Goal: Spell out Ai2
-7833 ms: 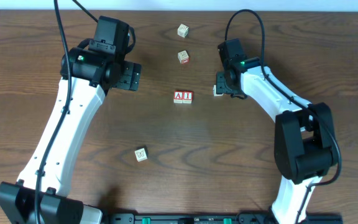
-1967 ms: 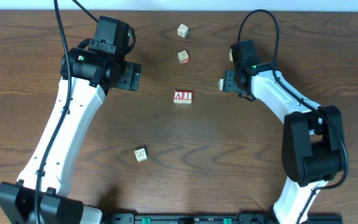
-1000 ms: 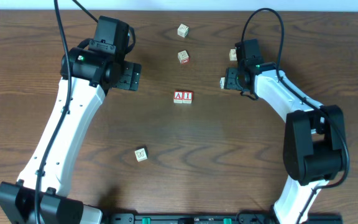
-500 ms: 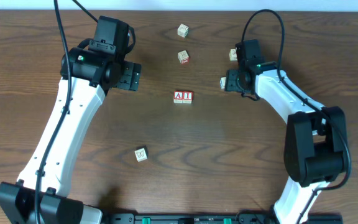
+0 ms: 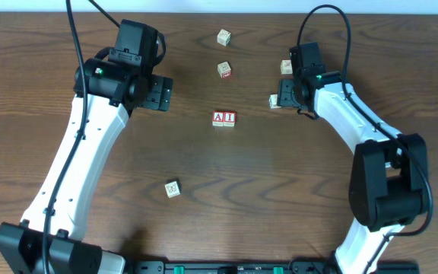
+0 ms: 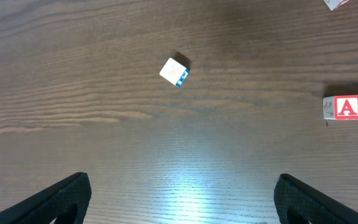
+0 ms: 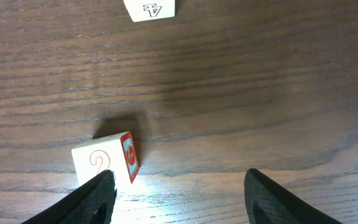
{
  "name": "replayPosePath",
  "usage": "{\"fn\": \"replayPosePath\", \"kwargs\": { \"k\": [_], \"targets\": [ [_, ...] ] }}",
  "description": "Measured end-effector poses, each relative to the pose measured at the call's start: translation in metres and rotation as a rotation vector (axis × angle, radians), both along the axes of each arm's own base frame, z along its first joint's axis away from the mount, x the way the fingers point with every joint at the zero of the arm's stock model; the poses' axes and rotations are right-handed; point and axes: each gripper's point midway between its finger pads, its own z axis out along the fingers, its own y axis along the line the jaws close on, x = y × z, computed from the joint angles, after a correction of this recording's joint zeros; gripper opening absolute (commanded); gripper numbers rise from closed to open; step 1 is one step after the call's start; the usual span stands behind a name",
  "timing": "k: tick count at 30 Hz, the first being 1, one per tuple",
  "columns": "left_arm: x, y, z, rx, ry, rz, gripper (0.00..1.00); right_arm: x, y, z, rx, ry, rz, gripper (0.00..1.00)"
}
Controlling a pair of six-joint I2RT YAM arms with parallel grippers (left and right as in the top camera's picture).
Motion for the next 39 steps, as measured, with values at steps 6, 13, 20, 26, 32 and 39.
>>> {"fn": "replayPosePath", "kwargs": {
  "k": [6, 13, 20, 26, 32, 39],
  "targets": [
    [0.0, 0.0, 0.0, 0.0, 0.0, 0.0, 0.95, 0.002, 0.001, 0.001, 0.001, -0.011, 0.003, 0.7],
    [0.0, 0.0, 0.0, 0.0, 0.0, 0.0, 0.95, 0.007, 0.002, -0.001, -0.001, -0.023, 0.014, 0.71],
    [0.0, 0.0, 0.0, 0.0, 0.0, 0.0, 0.95, 0.004, -0.002, -0.006, -0.012, -0.002, 0.022, 0.72],
    [0.0, 0.0, 0.0, 0.0, 0.0, 0.0, 0.96, 0.002, -0.002, -0.02, -0.018, 0.029, 0.025, 0.73],
    [0.0, 0.0, 0.0, 0.0, 0.0, 0.0, 0.95, 0.009, -0.003, -0.021, -0.02, 0.012, 0.022, 0.73],
    [0.0, 0.0, 0.0, 0.0, 0.0, 0.0, 0.96, 0.016, -0.028, -0.035, -0.084, 0.02, -0.016, 0.75]
  ]
}}
